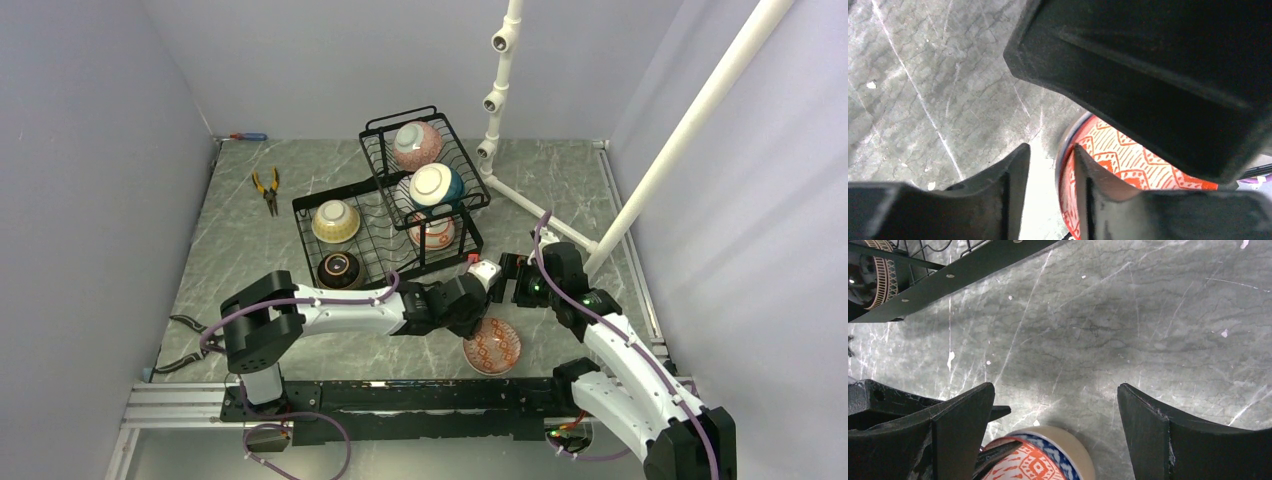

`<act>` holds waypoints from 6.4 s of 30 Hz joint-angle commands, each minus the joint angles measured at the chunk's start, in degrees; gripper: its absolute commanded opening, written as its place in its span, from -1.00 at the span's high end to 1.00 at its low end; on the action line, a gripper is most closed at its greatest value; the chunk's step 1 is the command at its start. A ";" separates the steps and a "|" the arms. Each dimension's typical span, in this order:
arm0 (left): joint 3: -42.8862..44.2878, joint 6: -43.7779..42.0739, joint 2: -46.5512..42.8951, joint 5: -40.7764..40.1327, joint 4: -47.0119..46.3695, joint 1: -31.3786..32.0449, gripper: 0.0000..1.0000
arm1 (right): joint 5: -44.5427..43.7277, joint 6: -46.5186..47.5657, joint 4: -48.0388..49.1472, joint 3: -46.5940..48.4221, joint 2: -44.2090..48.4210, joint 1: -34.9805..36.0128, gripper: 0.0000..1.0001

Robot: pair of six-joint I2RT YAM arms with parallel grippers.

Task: Load the bowls into the dish rack
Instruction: Pick up the bowl from the center of the board.

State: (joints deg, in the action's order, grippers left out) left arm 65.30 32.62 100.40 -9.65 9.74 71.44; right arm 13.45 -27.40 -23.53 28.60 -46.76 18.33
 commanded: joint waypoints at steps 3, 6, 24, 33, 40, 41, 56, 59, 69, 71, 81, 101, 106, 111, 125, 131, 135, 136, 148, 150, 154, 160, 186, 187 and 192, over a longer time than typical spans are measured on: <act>1.45 -4.01 2.03 2.61 -0.60 2.47 0.37 | 3.11 0.94 4.99 3.91 1.18 1.05 -0.95; 1.03 -4.00 1.25 2.42 -1.41 2.73 0.46 | 2.54 1.00 4.72 4.11 1.70 1.01 -0.96; -4.65 -0.42 -10.65 2.46 -5.91 2.83 0.95 | 4.68 0.76 1.13 6.07 5.51 1.04 -0.96; -5.62 0.02 -17.72 -0.70 -1.00 1.17 0.95 | 10.31 2.63 -0.28 8.00 8.15 1.02 -0.97; -5.01 1.33 -22.67 -5.48 7.14 -2.44 0.95 | 18.82 3.21 2.74 7.66 6.86 1.02 -0.95; -5.13 1.71 -23.13 -6.03 8.13 -3.05 0.95 | 19.82 3.03 3.31 7.51 6.45 1.01 -0.94; -3.91 3.16 -27.37 -11.21 13.60 -5.96 0.95 | 29.95 1.36 13.36 4.01 -5.30 3.03 -0.69; -2.62 2.36 -27.02 -11.62 14.17 -5.97 0.95 | 29.10 1.85 13.98 4.43 -7.20 4.62 -0.59; -0.49 1.96 -26.46 -11.23 14.95 -6.00 0.95 | 26.65 4.11 13.31 5.74 -8.87 7.70 0.39; -0.48 2.13 -26.63 -11.06 15.14 -5.98 0.86 | 26.03 4.10 13.09 5.76 -8.87 7.70 0.83; -3.45 -2.91 -30.65 -3.33 9.65 -6.02 -0.23 | 23.87 4.94 11.88 5.93 -7.17 7.74 1.00; -10.13 -62.69 -40.14 33.00 10.37 -4.01 -0.69 | 25.14 4.67 7.54 7.77 -7.51 7.82 1.00; -5.08 -72.06 -34.06 21.34 19.24 0.59 -0.57 | 23.24 4.10 6.21 8.06 -6.92 8.83 1.00; -3.30 -79.21 -29.05 13.18 23.42 4.27 -0.53 | 22.19 3.97 3.93 9.44 -8.46 9.94 1.00; 0.08 -79.42 -19.54 -6.81 26.81 12.12 0.87 | 22.44 5.02 3.12 11.32 -10.38 11.25 1.00; -2.93 -76.19 -23.82 -4.66 22.75 12.22 0.95 | 26.25 5.70 6.10 11.92 -8.12 11.25 0.17; -6.78 -71.69 -28.91 -2.16 17.88 12.15 0.95 | 25.33 6.06 8.22 12.38 -4.95 11.20 -0.18; -7.63 -70.26 -30.07 -1.43 16.78 12.08 0.95 | 24.80 6.39 8.70 12.45 -4.04 11.23 -0.23; -19.30 -48.81 -42.73 34.27 5.15 -4.07 0.95 | 25.56 12.84 27.21 1.76 11.99 11.27 -0.58; -21.19 -46.36 -43.40 42.17 2.34 -8.03 0.95 | 26.73 14.92 30.29 -1.05 14.40 11.25 -0.58; -22.49 -43.41 -41.72 61.05 -0.74 -15.72 0.95 | 31.23 21.38 33.62 -5.76 18.95 11.26 -0.57; -18.77 -44.19 -35.26 80.23 2.12 -21.71 0.95 | 35.19 31.64 30.38 -6.53 20.68 11.28 -0.59; -3.67 -64.34 -33.46 73.45 32.31 -26.53 0.95 | 36.11 68.60 26.61 0.83 8.21 22.94 -0.99; -3.83 -64.37 -33.55 73.33 32.58 -26.51 0.95 | 35.57 69.81 26.27 1.30 7.14 23.87 -0.99; -3.70 -64.80 -34.09 72.65 34.36 -26.54 0.95 | 33.82 73.41 26.94 2.21 3.42 26.95 -0.99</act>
State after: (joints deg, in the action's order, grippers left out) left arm 59.13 -29.87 67.77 62.04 43.13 45.19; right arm 48.62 40.60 0.95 28.12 -41.74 43.42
